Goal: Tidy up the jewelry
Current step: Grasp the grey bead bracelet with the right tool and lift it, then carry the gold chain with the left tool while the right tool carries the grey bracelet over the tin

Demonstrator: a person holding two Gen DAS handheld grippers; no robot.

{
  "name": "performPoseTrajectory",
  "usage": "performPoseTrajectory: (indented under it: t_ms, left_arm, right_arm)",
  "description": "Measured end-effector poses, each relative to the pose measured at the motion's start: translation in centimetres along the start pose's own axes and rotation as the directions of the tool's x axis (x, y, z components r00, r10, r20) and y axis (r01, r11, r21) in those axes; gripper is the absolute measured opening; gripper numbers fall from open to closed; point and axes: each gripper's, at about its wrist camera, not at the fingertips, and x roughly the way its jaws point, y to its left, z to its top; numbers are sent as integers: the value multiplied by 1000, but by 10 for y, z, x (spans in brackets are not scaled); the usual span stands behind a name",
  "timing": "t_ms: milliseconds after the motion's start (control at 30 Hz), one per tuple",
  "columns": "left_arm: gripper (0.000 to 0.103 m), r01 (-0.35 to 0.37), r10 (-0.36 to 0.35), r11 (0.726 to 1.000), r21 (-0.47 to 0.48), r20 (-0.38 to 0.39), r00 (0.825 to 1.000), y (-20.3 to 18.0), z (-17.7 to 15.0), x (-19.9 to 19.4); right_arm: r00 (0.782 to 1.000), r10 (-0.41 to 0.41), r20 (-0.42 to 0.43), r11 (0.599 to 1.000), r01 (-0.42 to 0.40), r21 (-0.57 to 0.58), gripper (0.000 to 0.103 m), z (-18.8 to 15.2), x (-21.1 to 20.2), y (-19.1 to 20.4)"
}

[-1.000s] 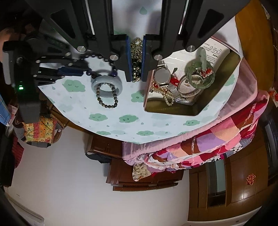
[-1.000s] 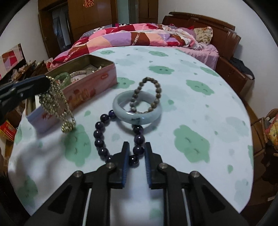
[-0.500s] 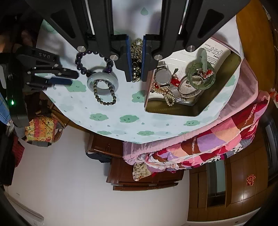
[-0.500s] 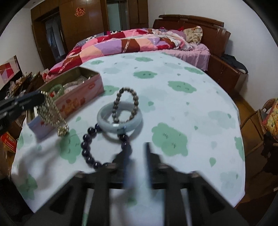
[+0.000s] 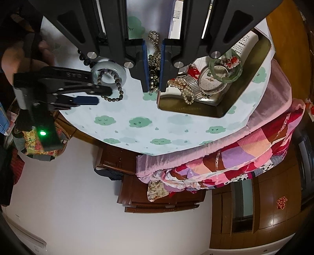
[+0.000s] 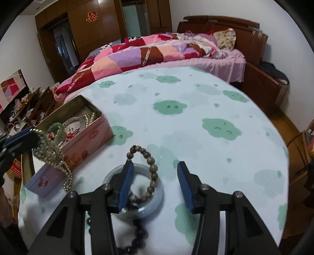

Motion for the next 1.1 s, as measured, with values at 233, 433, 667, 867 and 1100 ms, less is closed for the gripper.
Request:
performPoseTrajectory:
  t_ms: [233,433,667,867,1100]
  left_arm:
    - [9,-11,11,1000,-3,0,1000,4,0,-2]
    - [9,-32,33,999,-4,30,999,11,9,-12]
    - [9,-65,66,997,-33,47,997,31,19,-13]
    - [9,-79,82,996,-46,68,994,41,23,-22]
    - [9,-96,101,994,-55,93,990,52,28,-35]
  right_arm:
    - [999,22,23,1000,-22,-12,12,-3,-6,4]
    - [994,-1,111,999,7,-52,12,7,-36,18]
    - [987,16,159,994,2,-110,12,22,-50,42]
    - [986,31,167,991,-9,-133,12,26,-49,55]
    - [982,51,182,986,-20,-166,12,32,-54,72]
